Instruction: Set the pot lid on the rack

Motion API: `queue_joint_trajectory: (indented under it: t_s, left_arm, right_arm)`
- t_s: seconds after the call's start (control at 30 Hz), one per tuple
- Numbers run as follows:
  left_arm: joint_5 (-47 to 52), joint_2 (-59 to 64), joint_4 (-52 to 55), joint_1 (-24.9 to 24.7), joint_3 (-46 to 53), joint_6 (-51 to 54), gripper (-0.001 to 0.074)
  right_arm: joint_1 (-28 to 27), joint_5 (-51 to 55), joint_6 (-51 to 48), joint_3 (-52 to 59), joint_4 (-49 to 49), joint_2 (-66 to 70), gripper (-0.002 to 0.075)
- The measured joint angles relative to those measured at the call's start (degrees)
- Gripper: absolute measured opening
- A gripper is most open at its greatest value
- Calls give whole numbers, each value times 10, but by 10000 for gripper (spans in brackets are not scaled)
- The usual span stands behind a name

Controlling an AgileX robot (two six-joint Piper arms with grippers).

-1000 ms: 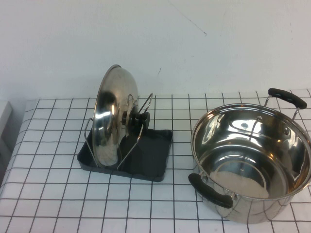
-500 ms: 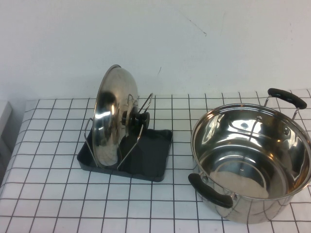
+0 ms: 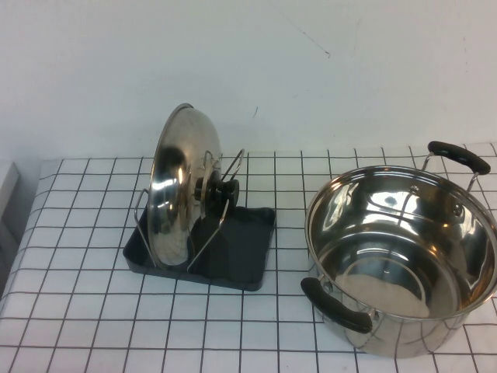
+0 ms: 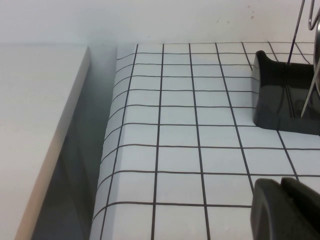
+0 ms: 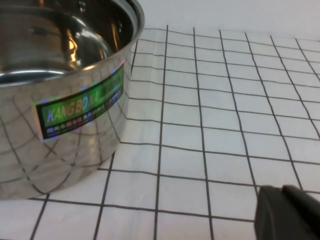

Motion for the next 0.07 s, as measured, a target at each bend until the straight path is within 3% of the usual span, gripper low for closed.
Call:
queue_joint_trajectory:
  t_s: [0.07]
  left_arm:
    - [0,0,0,0,0,0,-2]
  right_arm:
    - [0,0,0,0,0,0,-1]
